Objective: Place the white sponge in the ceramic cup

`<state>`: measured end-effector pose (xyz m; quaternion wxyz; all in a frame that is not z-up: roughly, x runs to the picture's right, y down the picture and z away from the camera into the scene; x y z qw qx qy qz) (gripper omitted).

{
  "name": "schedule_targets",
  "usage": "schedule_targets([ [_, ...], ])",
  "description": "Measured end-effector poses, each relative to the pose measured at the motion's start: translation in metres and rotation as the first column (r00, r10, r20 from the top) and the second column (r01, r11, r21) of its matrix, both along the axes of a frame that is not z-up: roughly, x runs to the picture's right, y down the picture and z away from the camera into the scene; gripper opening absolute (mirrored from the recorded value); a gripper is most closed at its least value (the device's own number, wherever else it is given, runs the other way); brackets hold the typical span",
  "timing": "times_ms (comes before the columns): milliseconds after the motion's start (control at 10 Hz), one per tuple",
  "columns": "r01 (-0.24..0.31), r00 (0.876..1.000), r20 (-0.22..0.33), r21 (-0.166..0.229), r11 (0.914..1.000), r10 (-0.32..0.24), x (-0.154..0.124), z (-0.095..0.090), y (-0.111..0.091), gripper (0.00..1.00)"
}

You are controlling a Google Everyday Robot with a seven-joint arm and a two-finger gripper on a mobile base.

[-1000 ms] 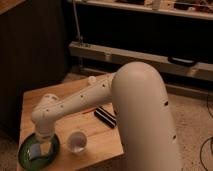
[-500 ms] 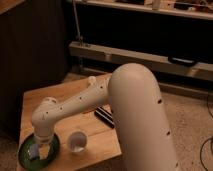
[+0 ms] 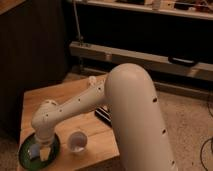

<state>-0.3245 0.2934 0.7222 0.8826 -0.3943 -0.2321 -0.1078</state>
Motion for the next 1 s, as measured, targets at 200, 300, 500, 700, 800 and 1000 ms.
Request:
schedule_targets([
  [200, 0.01, 1.0, 0.0, -0.003, 0.9999, -0.01, -0.007, 0.01, -0.002, 0.65],
  [300, 0.027, 1.0, 0.001, -0.009, 0.9996, -0.027, -0.017, 0.015, -0.003, 0.65],
  [500, 0.078, 0.997, -0.012, -0.032, 0.9965, -0.078, -0.037, 0.025, -0.003, 0.65],
  [700, 0.131, 0.99, -0.04, -0.06, 0.9895, -0.134, -0.043, 0.027, 0.001, 0.65],
  [800, 0.127, 0.991, -0.035, -0.056, 0.9903, -0.129, -0.044, 0.028, -0.001, 0.65],
  [1000, 0.131, 0.99, -0.039, -0.053, 0.9899, -0.134, -0.042, 0.028, -0.002, 0.56],
])
